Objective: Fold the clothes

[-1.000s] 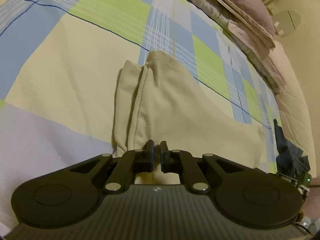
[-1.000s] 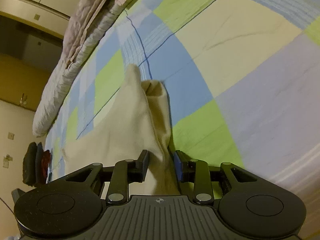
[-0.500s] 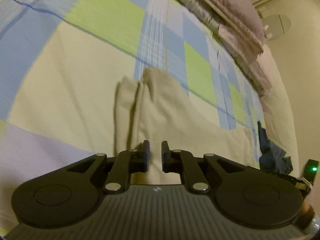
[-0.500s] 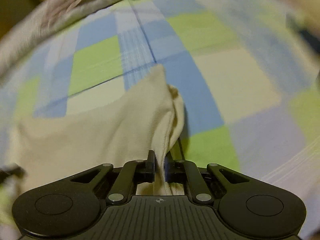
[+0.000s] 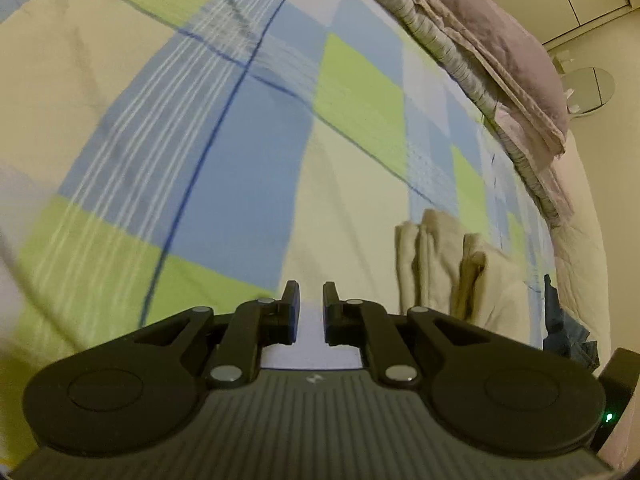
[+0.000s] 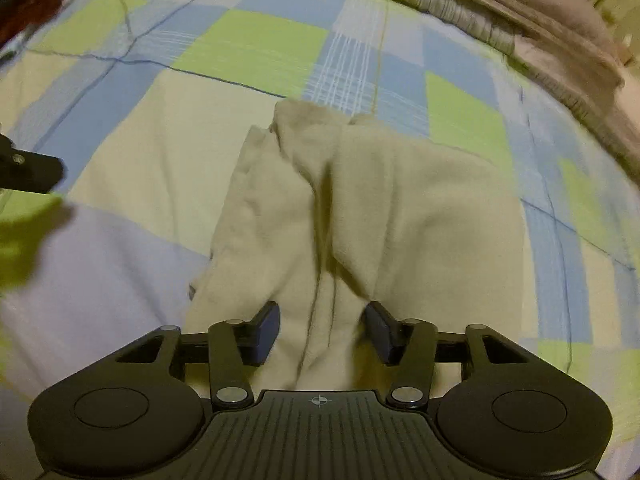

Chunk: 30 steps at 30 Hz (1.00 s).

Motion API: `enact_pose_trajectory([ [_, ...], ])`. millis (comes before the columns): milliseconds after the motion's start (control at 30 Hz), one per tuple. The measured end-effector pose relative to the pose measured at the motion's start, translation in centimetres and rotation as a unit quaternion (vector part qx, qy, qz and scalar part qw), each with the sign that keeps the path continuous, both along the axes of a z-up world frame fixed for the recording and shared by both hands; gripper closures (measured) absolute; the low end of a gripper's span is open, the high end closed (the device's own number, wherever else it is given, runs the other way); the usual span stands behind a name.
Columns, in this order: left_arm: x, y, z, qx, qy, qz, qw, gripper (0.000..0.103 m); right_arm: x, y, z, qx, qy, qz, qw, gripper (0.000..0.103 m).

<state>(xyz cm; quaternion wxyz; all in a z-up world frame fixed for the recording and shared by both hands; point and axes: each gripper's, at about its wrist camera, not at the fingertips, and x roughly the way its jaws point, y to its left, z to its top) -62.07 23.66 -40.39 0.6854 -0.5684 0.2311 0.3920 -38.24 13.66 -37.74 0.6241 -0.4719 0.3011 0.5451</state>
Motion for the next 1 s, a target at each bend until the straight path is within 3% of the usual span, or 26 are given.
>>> enact_pose_trajectory([
  [100,0.2,-0.8,0.0,-0.011,-0.013,0.001,0.9999,0.096,1.6,-0.6,2.2,0.015,0.064,-0.002,0.998,0.051],
  [233,3.5,-2.1,1.5,-0.015,-0.067,-0.036,0.997,0.095,7.0,-2.8,7.4,0.08,0.154,-0.074,0.982,0.051],
  [300,6.1,-2.5,1.9,-0.022,-0.099,-0.065,0.9927,0.08,10.7,-3.3,8.8,0.098,0.167,-0.13,0.972,0.051],
  [400,10.1,-2.8,1.4,-0.042,-0.136,-0.084,0.9862,0.061,16.2,-4.0,7.8,0.086,0.183,-0.207,0.957,0.051],
  [467,12.6,-3.0,0.2,-0.065,-0.142,-0.091,0.9836,0.056,18.8,-4.4,6.5,0.068,0.195,-0.244,0.947,0.051],
  [567,15.1,-3.3,-1.4,-0.079,-0.12,-0.088,0.9857,0.056,21.8,-4.7,4.5,0.041,0.219,-0.275,0.935,0.051],
  [767,16.7,-4.2,-2.6,-0.072,-0.112,-0.055,0.9895,0.055,23.3,-5.2,2.6,0.022,0.278,-0.268,0.922,0.051],
  [833,16.9,-4.4,-2.8,-0.067,-0.123,-0.048,0.989,0.057,23.5,-4.9,2.2,0.018,0.283,-0.256,0.924,0.051],
  [933,17.6,-4.8,-2.8,-0.05,-0.128,-0.055,0.989,0.072,23.6,-4.9,1.9,0.015,0.281,-0.232,0.931,0.053],
  [967,17.7,-4.8,-2.8,-0.043,-0.12,-0.058,0.9901,0.077,23.5,-4.9,1.8,0.013,0.281,-0.225,0.933,0.058],
  [1000,17.7,-4.8,-2.8,-0.037,-0.113,-0.062,0.9909,0.093,23.3,-4.9,1.7,0.012,0.283,-0.218,0.934,0.062],
])
